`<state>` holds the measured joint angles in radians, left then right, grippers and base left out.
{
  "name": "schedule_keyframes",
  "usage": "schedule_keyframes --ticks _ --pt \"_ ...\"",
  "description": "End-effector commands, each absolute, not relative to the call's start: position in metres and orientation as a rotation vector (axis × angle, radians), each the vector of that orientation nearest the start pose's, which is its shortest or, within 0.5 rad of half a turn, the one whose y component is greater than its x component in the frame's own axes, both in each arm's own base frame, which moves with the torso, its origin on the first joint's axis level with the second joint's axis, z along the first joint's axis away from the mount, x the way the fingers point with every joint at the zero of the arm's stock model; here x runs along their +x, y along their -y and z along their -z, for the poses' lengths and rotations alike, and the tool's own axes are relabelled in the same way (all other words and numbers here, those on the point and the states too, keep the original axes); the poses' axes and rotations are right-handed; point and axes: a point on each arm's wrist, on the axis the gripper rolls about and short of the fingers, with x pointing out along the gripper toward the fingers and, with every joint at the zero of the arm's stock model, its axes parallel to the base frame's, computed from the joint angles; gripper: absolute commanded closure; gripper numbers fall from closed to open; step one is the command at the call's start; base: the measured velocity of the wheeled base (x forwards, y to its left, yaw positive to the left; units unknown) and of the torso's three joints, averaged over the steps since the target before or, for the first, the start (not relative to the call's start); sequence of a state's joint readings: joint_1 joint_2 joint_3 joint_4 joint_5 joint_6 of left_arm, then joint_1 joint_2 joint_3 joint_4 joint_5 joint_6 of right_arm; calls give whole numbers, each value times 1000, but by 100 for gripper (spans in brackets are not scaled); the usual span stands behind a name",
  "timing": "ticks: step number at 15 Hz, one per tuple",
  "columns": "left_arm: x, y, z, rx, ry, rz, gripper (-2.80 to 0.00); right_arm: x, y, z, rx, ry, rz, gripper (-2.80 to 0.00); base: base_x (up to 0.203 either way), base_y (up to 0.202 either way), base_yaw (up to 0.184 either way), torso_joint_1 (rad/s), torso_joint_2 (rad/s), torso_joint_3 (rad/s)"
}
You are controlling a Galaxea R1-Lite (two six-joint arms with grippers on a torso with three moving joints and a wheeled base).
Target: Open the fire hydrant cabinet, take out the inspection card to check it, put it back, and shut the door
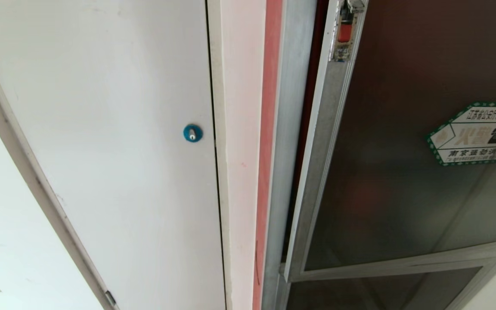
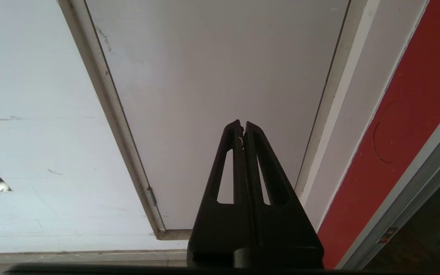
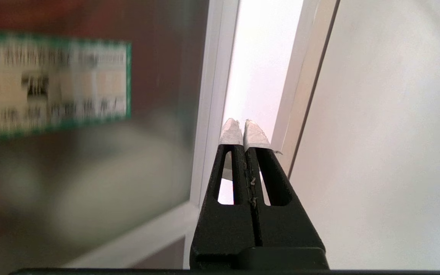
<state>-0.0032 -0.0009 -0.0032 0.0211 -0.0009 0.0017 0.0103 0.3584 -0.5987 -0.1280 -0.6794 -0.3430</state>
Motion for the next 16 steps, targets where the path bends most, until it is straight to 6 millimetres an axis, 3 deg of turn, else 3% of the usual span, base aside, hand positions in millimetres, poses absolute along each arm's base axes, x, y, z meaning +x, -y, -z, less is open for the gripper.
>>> schedule_keyframes --ticks 1,5,8,16 --pt "-23 0 -74 2 -17 3 0 -60 14 -224 -193 279 692 0 0 0 0 0 0 0" --pt "-23 0 -74 2 -17 3 0 -42 9 -156 -200 205 401 0 0 0 0 0 0 0" --pt "-23 0 -74 2 -17 4 0 -36 3 -122 -82 211 116 0 0 0 0 0 0 0" --pt "-23 0 -74 2 -17 3 0 -23 1 -80 -40 45 4 0 0 0 0 0 0 0"
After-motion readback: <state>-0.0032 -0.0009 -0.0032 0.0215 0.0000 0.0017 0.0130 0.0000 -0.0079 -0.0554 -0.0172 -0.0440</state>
